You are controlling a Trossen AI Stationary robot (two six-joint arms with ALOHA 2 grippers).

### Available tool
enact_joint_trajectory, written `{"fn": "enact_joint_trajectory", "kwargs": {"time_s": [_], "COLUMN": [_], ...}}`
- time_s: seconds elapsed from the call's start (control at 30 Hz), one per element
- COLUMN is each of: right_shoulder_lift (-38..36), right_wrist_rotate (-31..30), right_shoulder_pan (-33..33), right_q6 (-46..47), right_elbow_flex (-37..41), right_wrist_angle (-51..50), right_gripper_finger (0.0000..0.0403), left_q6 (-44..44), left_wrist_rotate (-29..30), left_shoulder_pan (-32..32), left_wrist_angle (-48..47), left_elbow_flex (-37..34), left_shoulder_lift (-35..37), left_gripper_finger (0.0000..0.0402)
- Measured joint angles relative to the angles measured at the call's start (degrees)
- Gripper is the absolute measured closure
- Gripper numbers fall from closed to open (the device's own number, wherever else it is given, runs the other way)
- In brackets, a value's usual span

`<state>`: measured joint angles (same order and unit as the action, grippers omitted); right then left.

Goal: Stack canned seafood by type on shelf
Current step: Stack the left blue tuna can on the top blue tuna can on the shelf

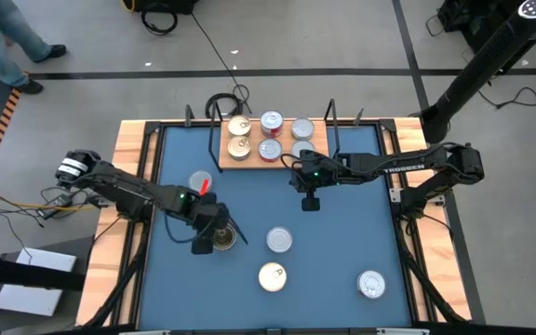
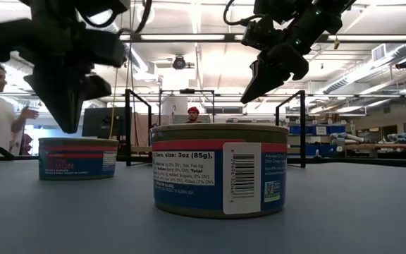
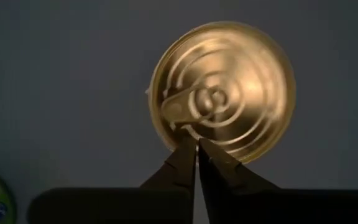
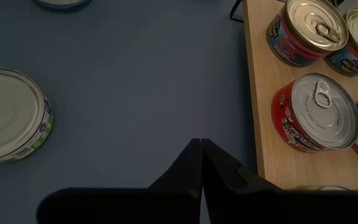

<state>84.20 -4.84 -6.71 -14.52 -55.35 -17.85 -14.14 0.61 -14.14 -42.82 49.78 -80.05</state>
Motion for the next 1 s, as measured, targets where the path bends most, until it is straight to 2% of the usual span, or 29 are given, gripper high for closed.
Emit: {"fn": "enact_joint_trajectory", "kwargs": {"time_s": [0.3, 0.57, 0.77, 1.0], "right_shoulder_lift": [0.0, 0.0, 0.0, 0.0], "right_wrist_rotate": [0.0, 0.0, 0.0, 0.0], "right_shoulder_pan": [0.0, 0.0, 0.0, 0.0], "right_q6": [0.0, 0.0, 0.0, 0.0], "right_elbow_flex": [0.0, 0.0, 0.0, 0.0], "right_wrist_angle": [0.0, 0.0, 0.0, -0.1], "right_gripper_finger": [0.0387, 0.0391, 0.0388, 0.0389], "left_q6": [-5.6, -8.7, -8.7, -7.5], "left_wrist_rotate": [-1.8, -0.9, -0.1, 1.7], "left_shoulder_pan": [2.5, 2.9, 3.3, 3.5], "left_wrist_angle": [3.4, 4.3, 4.1, 3.5], "left_elbow_flex": [-4.2, -4.7, -4.8, -5.3], "left_shoulder_lift": [0.2, 0.2, 0.1, -0.1], "left_gripper_finger": [0.0365, 0.0374, 0.0394, 0.0396]}}
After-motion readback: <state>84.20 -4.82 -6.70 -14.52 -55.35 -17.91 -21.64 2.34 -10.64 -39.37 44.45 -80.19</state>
